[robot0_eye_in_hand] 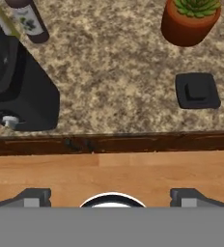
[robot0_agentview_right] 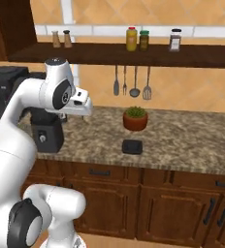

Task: Close the lid blender by securely placing the lid on top.

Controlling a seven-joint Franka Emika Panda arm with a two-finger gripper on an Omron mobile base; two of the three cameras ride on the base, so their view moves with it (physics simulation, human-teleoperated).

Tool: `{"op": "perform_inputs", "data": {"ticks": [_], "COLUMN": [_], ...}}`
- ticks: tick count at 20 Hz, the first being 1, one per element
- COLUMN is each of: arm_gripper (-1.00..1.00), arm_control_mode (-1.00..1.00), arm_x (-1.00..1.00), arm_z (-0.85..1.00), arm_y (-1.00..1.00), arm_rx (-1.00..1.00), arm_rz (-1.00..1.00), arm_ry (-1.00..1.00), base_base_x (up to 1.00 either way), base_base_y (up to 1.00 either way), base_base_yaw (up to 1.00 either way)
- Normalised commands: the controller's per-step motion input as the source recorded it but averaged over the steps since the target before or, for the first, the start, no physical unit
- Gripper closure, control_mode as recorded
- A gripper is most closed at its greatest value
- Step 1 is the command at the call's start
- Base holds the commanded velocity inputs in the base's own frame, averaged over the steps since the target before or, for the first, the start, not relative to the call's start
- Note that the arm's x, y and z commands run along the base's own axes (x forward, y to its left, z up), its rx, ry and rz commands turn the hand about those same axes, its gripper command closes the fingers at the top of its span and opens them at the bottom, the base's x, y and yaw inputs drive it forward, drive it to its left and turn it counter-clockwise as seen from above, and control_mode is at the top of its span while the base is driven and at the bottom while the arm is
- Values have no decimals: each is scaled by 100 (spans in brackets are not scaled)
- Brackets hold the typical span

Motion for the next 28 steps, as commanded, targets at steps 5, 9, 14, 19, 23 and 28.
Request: {"op": "perform_inputs", "data": {"ticks": [5, 9, 14, 19, 23, 28], "arm_gripper": [-100, -100, -100, -100, -100, -100], "arm_control_mode": [100, 100, 100, 100, -100, -100], "arm_x": [0, 0, 0, 0, -4, -45], "arm_z": [0, 0, 0, 0, -9, -83], "arm_y": [0, 0, 0, 0, -8, -97], "arm_rx": [0, 0, 0, 0, 0, 11], "arm_rz": [0, 0, 0, 0, 0, -3], "arm_ry": [0, 0, 0, 0, 0, 0], "base_base_x": [67, 62, 53, 7, 0, 0], "base_base_y": [-24, -2, -1, -9, 0, 0], "base_base_yaw": [0, 0, 0, 2, 0, 0]}}
